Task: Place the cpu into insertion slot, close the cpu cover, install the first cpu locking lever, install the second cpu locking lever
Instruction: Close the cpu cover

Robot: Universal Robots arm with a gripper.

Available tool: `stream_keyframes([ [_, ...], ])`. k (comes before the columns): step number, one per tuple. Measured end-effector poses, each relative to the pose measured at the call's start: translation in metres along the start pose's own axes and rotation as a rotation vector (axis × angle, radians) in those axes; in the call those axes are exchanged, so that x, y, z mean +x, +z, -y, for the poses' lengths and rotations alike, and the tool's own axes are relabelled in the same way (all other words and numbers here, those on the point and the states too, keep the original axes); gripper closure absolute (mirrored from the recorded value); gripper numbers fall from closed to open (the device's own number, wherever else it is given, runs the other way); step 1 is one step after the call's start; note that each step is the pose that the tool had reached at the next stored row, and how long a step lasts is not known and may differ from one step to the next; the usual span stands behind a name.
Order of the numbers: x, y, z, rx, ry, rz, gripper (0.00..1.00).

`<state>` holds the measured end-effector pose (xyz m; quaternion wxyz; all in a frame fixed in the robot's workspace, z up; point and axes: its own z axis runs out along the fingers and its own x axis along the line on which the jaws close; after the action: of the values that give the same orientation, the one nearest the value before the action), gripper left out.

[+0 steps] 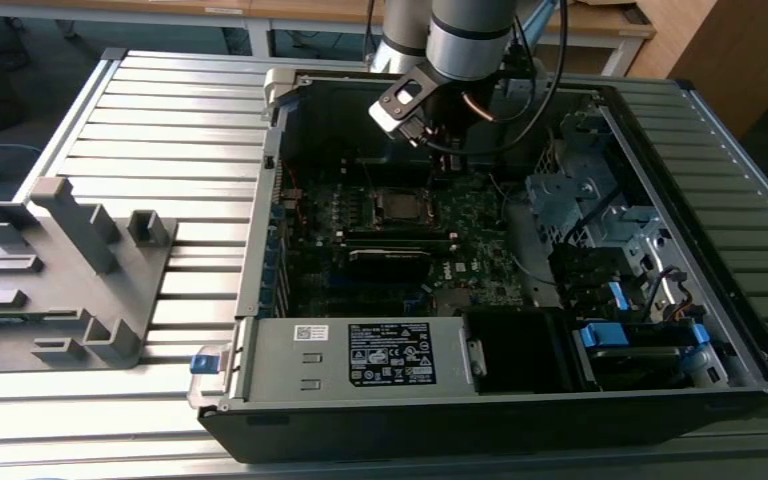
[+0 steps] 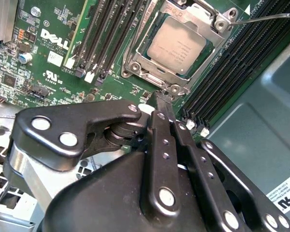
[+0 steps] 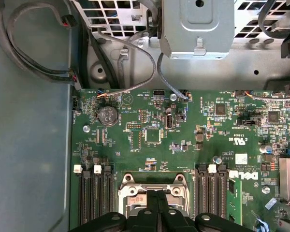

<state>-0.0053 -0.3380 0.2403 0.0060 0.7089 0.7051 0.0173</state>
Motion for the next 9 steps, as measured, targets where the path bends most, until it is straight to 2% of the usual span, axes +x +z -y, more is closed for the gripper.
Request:
stream_keyframes([
  [3, 0.0000, 0.0000, 0.0001, 0.0002, -0.016, -0.0005, 0.89],
  [9, 0.0000, 0.0000, 0.0001, 0.0003, -0.018, -0.0006, 0.89],
])
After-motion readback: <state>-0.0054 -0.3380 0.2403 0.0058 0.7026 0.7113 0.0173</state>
